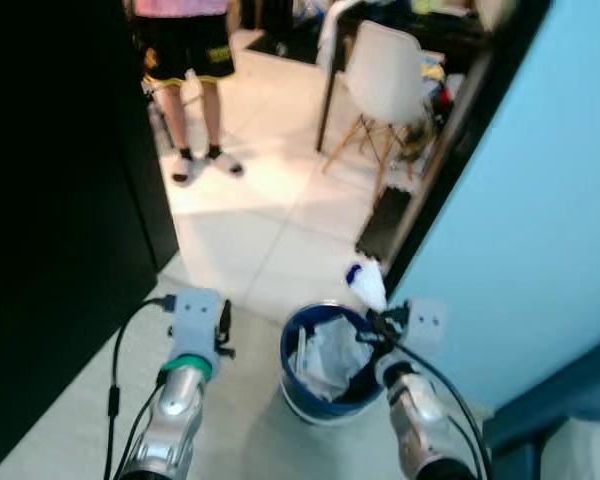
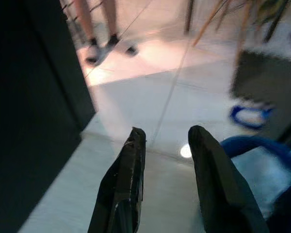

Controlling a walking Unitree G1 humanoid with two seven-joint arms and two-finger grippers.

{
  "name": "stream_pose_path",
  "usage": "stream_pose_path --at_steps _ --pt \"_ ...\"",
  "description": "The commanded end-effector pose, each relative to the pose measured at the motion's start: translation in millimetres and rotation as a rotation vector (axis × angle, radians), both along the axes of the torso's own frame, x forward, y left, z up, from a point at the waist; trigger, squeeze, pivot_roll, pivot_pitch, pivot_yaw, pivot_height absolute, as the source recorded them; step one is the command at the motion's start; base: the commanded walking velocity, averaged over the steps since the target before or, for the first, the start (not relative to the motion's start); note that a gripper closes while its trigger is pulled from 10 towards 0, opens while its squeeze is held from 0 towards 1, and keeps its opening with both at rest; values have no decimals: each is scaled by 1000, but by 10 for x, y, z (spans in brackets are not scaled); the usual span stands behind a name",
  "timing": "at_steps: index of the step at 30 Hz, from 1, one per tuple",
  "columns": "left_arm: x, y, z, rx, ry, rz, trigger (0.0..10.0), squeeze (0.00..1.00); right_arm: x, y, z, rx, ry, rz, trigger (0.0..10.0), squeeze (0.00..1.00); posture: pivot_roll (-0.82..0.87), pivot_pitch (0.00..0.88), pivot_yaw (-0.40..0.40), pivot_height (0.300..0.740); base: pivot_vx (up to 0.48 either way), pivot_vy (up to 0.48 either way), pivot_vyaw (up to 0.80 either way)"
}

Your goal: Clean up the room

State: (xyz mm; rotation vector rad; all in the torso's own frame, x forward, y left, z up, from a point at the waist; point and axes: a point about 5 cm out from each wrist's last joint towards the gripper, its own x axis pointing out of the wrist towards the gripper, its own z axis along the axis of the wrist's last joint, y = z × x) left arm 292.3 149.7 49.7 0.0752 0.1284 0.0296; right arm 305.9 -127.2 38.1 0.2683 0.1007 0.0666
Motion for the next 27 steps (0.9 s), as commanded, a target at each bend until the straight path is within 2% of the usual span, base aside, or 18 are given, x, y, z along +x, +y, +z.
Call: stream_pose_path --at_steps 1,16,19,27 --pt "-8 -84 -27 -11 15 -21 10000 0 -68 -119 -103 -10 47 -34 10000 0 15 0 -3 740 322 0 -631" --pt "-1 -98 -31 -11 16 -30 10000 0 -85 -141 -121 -18 53 -47 10000 0 8 0 1 740 322 0 -63" --pt "-8 -165 -62 -7 34 -65 10000 0 -89 -161 -123 -25 51 -53 10000 0 7 0 0 740 0 0 0" --pt "-17 -166 -90 10 47 -61 10000 0 -79 -253 -159 -65 97 -100 10000 0 6 0 -4 740 0 0 0"
